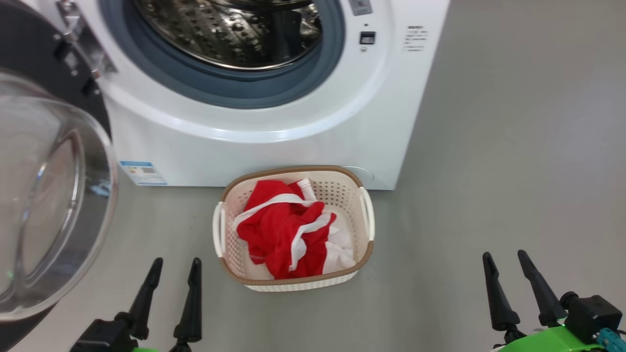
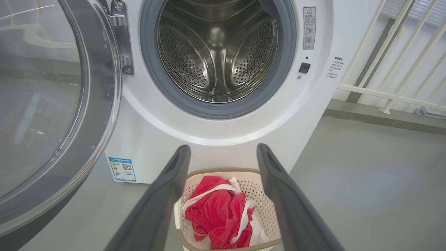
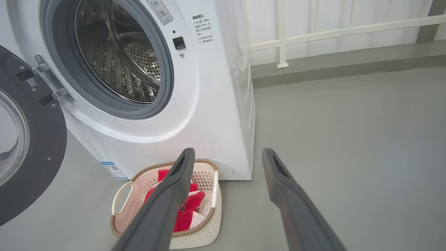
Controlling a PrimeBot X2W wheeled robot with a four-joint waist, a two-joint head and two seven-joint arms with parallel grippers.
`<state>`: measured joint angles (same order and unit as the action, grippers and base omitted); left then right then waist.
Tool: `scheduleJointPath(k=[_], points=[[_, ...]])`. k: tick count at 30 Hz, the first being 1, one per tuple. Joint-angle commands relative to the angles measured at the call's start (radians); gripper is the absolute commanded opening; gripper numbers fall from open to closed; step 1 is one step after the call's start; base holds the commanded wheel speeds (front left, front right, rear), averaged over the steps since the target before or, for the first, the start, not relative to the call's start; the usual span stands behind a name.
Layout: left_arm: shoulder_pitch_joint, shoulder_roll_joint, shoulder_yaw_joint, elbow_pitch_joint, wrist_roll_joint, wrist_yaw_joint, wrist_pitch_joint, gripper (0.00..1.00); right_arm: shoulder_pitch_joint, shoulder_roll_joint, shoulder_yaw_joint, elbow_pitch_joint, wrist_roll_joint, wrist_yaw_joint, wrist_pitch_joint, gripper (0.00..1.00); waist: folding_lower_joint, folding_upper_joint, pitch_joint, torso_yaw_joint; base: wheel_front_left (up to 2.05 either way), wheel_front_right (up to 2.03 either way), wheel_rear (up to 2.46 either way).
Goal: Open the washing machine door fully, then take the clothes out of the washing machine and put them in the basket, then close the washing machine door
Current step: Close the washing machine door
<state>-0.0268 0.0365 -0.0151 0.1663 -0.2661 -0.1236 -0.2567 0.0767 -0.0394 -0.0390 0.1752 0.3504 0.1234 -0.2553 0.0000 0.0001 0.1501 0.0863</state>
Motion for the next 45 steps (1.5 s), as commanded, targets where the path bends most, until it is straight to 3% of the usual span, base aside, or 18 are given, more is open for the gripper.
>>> scheduleJointPath(k=[1,11,28,45], points=[[-0.026,0.014,0.021,-0.019,-0.011,0.007,-0.005,1.0,-0.024,-0.015,0.035,-0.019,-0.008,0.007,-0.006,1.0,0.0,-0.0001,-0.009,0.042,0.0,0.0,0.0],[0.013,0.014,-0.02,-0.01,-0.065,0.053,-0.005,1.0,-0.021,-0.046,0.073,-0.003,-0.007,0.007,-0.006,1.0,0.0,-0.0001,-0.041,0.194,0.0,0.0,0.0],[0.09,0.014,-0.049,-0.016,-0.107,0.092,-0.005,1.0,0.017,-0.054,0.133,0.015,0.005,0.007,-0.006,1.0,0.0,-0.0001,-0.107,0.414,0.0,0.0,0.0],[0.147,0.014,-0.018,-0.086,-0.157,0.144,-0.005,1.0,-0.047,-0.078,0.223,0.053,0.026,0.007,-0.006,1.0,0.0,-0.0001,-0.093,0.437,0.0,0.0,0.0]])
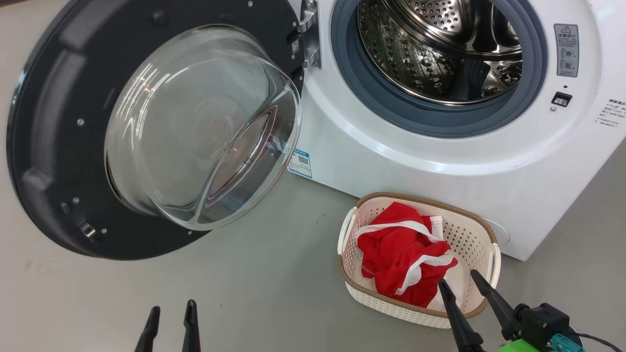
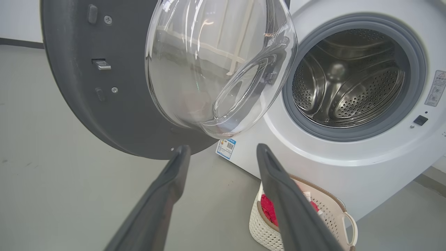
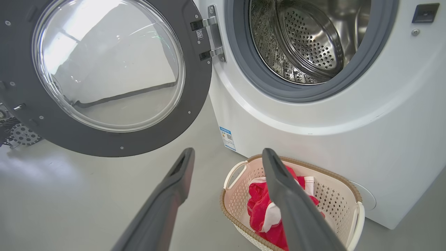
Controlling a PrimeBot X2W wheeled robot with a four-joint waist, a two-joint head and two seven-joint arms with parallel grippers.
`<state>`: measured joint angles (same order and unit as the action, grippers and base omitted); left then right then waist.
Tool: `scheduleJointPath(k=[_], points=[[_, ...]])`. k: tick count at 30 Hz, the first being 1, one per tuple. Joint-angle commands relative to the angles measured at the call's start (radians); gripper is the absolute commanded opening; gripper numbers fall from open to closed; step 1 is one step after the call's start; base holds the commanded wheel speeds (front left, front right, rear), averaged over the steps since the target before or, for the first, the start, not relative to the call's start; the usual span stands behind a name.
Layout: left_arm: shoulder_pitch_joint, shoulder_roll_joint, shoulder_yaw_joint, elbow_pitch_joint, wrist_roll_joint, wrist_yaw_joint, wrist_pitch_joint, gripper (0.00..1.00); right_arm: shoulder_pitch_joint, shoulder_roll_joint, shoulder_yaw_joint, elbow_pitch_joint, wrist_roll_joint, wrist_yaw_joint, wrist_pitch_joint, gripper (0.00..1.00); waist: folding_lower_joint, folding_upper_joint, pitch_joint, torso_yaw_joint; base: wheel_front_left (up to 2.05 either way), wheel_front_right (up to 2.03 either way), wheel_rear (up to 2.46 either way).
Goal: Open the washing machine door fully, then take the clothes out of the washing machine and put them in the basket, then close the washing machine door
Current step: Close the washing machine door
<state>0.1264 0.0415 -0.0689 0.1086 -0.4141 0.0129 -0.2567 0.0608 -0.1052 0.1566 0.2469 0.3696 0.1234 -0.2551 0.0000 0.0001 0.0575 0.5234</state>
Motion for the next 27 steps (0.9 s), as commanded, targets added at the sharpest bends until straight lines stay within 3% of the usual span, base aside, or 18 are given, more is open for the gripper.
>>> scheduleJointPath(k=[1,10,11,12,17,27], points=[[-0.007,0.009,0.036,-0.029,-0.01,0.008,-0.005,1.0,-0.031,-0.012,0.029,-0.018,0.007,0.007,-0.007,1.0,0.0,-0.0001,-0.001,-0.001,0.0,0.0,0.0],[-0.017,0.009,0.032,-0.029,-0.013,0.001,-0.005,1.0,-0.02,-0.004,0.015,-0.022,0.008,0.007,-0.007,1.0,0.0,-0.0001,-0.009,-0.006,0.0,0.0,0.0],[-0.022,0.009,0.033,-0.033,-0.018,-0.004,-0.005,0.44,-0.018,-0.002,0.011,-0.024,0.007,0.007,-0.007,1.0,0.0,-0.0001,-0.01,-0.007,0.0,0.0,0.0],[-0.029,0.009,0.037,-0.04,-0.017,-0.011,-0.005,0.0,-0.015,0.0,0.007,-0.025,0.006,0.007,-0.007,1.0,0.0,-0.0001,-0.01,-0.007,0.0,0.0,0.0],[-0.084,0.009,0.087,-0.093,-0.017,-0.04,-0.005,0.0,-0.006,0.005,-0.009,-0.035,0.001,0.007,-0.007,1.0,0.0,-0.0001,-0.007,-0.008,0.0,0.0,0.0],[-0.375,0.027,0.34,-0.241,0.077,-0.132,-0.005,0.0,0.017,0.015,-0.047,-0.049,-0.009,0.007,-0.007,1.0,0.0,-0.0001,-0.002,-0.013,0.0,0.0,0.0]])
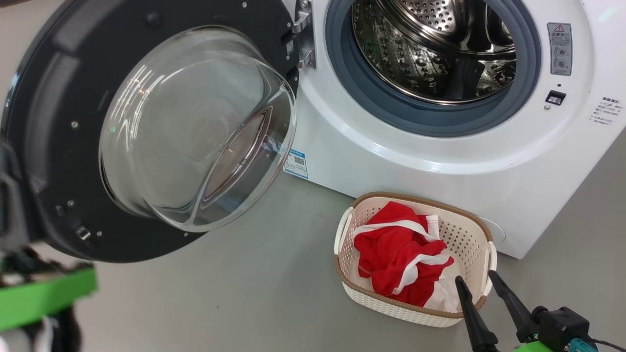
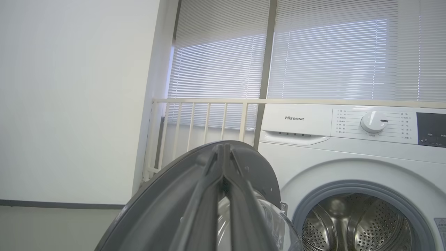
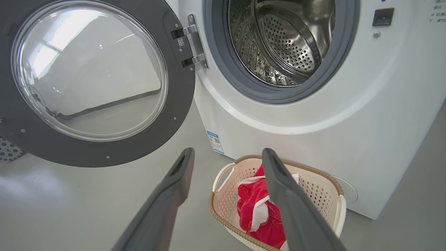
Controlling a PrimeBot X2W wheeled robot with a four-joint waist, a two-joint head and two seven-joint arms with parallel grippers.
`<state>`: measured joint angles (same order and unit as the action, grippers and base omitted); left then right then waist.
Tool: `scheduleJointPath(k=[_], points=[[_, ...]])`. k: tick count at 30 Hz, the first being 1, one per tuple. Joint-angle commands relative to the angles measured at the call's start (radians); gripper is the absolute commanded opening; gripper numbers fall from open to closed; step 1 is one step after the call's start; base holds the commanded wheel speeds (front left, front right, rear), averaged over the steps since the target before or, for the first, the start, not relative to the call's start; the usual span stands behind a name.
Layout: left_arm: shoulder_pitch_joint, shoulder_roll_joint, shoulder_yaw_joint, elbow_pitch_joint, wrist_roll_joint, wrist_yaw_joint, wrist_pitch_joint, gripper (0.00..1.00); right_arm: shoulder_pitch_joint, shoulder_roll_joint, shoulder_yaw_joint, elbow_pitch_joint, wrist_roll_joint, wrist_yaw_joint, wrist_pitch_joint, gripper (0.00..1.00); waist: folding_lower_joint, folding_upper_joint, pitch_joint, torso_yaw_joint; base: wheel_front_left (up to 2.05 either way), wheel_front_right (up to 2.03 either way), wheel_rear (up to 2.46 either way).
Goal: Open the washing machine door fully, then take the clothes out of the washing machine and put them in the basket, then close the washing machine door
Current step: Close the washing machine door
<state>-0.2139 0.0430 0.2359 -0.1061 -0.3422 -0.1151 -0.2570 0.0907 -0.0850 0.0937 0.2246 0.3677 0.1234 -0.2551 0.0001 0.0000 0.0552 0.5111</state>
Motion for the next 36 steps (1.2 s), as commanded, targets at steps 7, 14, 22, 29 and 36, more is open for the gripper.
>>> scheduleJointPath(k=[7,14,22,29,36], points=[[-0.272,0.2,0.106,0.072,-0.062,-0.015,-0.005,0.0,0.001,0.003,-0.009,-0.043,-0.016,0.007,-0.007,1.0,-0.0001,0.0,0.014,-0.009,0.0,0.0,0.0],[-0.466,0.409,0.112,0.426,-0.253,-0.015,-0.005,0.0,-0.015,-0.001,-0.012,-0.048,-0.023,0.007,-0.007,1.0,-0.0001,0.0,0.045,-0.039,0.0,0.0,0.0],[-0.668,0.532,0.088,0.897,-0.55,-0.015,0.27,0.0,-0.032,-0.003,-0.008,-0.045,-0.023,0.007,-0.007,1.0,-0.0001,0.0,0.062,-0.066,0.0,0.0,0.0],[-0.668,0.579,0.026,0.964,-0.729,-0.015,0.523,0.0,-0.039,-0.003,-0.001,-0.045,-0.023,0.007,-0.007,1.0,-0.0001,0.0,0.07,-0.084,0.0,0.0,0.0],[-0.607,0.597,-0.048,0.954,-0.82,-0.015,0.702,0.0,-0.029,0.001,-0.003,-0.047,-0.023,0.007,-0.007,1.0,-0.0001,0.0,0.065,-0.091,0.0,0.0,0.0]])
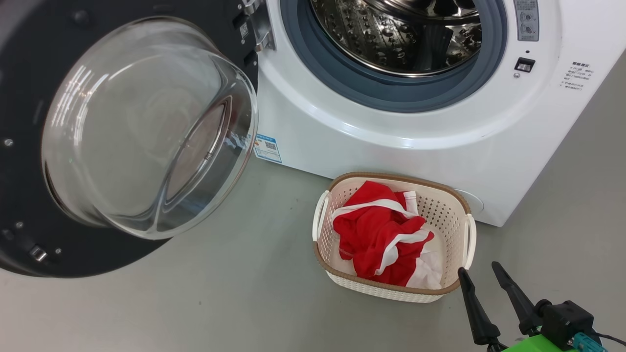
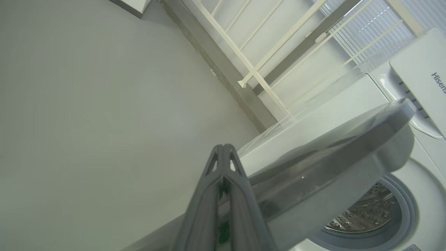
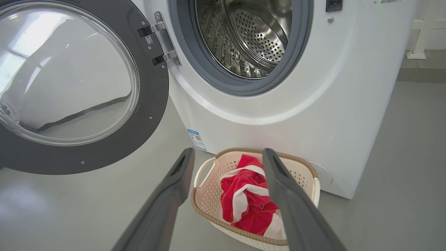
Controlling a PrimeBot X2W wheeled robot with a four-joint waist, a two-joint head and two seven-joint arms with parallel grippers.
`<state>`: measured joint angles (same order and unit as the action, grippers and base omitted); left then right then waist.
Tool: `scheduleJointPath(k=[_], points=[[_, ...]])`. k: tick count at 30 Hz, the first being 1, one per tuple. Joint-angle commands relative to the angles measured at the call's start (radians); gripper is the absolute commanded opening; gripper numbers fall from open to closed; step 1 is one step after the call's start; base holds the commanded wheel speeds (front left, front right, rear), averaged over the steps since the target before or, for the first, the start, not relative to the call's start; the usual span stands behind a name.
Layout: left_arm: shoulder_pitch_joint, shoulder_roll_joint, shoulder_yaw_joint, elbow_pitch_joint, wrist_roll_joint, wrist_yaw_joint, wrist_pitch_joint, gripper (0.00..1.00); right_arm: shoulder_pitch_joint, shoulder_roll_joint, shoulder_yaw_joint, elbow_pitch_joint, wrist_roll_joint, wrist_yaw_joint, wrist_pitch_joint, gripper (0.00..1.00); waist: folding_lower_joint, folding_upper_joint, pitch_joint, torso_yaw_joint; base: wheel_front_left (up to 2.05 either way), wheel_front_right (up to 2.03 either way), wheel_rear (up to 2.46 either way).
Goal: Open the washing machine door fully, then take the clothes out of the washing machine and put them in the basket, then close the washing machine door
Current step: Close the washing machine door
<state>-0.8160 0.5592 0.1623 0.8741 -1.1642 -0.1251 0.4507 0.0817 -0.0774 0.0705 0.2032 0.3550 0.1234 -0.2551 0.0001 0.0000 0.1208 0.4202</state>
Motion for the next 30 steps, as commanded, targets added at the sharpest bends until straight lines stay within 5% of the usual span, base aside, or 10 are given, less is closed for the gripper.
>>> scheduleJointPath(k=[1,11,30], points=[[0.002,0.084,0.02,-0.031,-0.015,-0.005,0.017,0.0,-0.018,-0.006,0.021,-0.026,-0.01,0.007,-0.007,1.0,-0.0001,0.0,-0.002,-0.001,0.0,0.0,0.0],[0.084,0.107,-0.043,-0.168,-0.147,-0.006,0.166,0.0,-0.005,-0.001,0.016,-0.022,-0.006,0.007,-0.007,1.0,-0.0001,0.0,-0.029,-0.004,0.0,0.0,0.0],[0.302,0.136,-0.159,-0.613,-0.312,-0.006,0.199,0.0,0.026,0.02,-0.005,-0.03,-0.004,0.007,-0.007,1.0,-0.0001,0.0,-0.077,-0.011,0.0,0.0,0.0]])
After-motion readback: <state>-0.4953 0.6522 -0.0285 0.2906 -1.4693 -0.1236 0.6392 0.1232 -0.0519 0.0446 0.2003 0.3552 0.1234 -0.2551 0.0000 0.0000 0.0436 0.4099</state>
